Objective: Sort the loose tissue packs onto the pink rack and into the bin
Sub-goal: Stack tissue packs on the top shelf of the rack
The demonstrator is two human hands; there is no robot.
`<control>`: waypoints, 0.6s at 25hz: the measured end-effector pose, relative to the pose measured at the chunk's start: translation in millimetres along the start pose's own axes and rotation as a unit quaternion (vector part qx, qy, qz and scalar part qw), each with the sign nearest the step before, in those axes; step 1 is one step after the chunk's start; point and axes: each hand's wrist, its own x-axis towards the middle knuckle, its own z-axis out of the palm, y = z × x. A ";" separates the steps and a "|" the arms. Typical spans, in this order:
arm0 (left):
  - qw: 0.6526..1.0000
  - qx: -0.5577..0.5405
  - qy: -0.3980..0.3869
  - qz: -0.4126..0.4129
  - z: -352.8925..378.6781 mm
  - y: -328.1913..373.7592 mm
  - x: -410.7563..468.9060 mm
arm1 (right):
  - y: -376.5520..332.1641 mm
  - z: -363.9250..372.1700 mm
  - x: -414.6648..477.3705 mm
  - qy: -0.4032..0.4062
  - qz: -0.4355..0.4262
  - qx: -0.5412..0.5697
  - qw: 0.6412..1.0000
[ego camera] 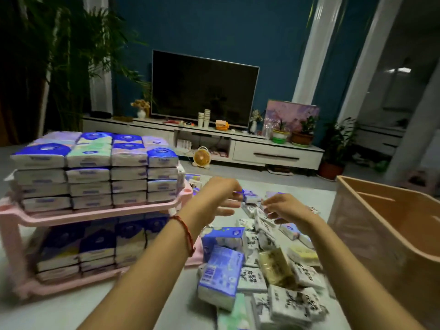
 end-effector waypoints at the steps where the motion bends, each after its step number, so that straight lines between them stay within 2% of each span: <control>1: 1.000 0.017 -0.003 -0.011 7.3 -7.2 10.8 | 12.8 1.5 8.1 0.030 -0.002 -0.026 0.999; 4: 0.996 0.074 0.032 -0.023 18.8 -29.5 37.8 | 48.1 3.5 26.1 0.109 0.014 -0.084 0.990; 9: 0.986 0.155 0.047 0.030 28.7 -60.7 83.5 | 97.5 8.9 75.1 0.163 0.023 -0.093 0.982; 13: 0.989 0.133 0.034 0.049 36.5 -72.1 106.7 | 103.8 23.7 113.4 0.186 -0.028 -0.156 0.970; 15: 0.991 0.119 0.030 0.051 38.6 -75.0 115.4 | 94.7 29.8 133.4 0.182 -0.043 -0.153 0.970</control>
